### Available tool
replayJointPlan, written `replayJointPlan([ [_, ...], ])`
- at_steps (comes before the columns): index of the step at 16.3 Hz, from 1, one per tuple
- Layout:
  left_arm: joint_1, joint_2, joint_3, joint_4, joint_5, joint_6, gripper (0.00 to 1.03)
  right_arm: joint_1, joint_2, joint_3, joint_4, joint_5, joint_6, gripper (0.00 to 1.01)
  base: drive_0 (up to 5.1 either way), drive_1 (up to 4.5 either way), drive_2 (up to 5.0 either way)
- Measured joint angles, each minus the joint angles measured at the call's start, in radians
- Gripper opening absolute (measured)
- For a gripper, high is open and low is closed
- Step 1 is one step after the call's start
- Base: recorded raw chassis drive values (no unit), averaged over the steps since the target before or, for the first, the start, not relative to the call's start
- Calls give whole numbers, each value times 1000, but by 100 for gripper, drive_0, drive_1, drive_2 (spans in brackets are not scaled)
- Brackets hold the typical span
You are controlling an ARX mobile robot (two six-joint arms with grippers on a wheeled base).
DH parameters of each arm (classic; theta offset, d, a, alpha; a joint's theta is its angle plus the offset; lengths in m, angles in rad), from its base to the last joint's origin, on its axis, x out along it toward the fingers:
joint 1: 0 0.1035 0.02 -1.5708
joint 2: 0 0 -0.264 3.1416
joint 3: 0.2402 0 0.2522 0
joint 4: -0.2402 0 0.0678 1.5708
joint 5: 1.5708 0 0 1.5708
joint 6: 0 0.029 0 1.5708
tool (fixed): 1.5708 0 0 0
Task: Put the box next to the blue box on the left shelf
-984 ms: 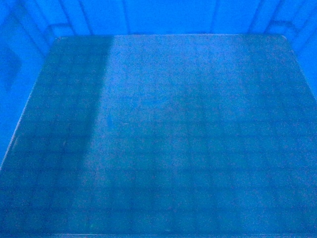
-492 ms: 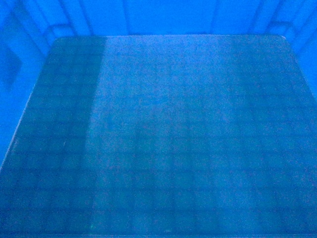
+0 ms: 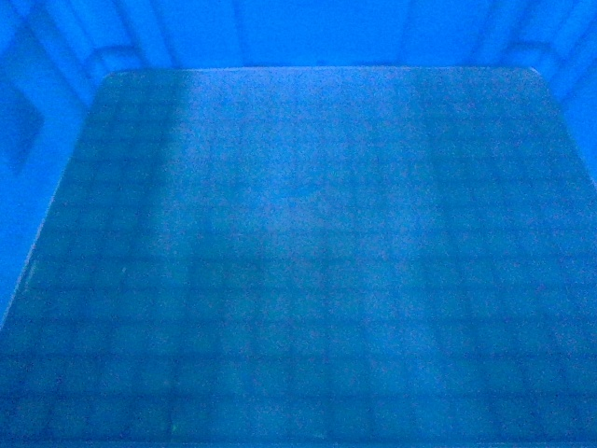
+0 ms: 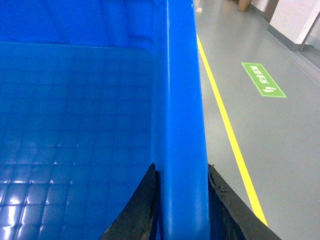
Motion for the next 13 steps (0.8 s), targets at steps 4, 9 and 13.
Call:
replayJointPlan([
  [4,0,-4,0,-3,-2,0,18,0,-5,0,-2,-1,-1,20,-1,215,-217],
  [9,0,-3,0,-1,-2,0,18,0,-5,0,-1,-1,-3,20,-4,428,-436],
  [13,0,-3,0,0,-1,0,18,0,-4,0,1,-2,-3,20,5,438,-428],
])
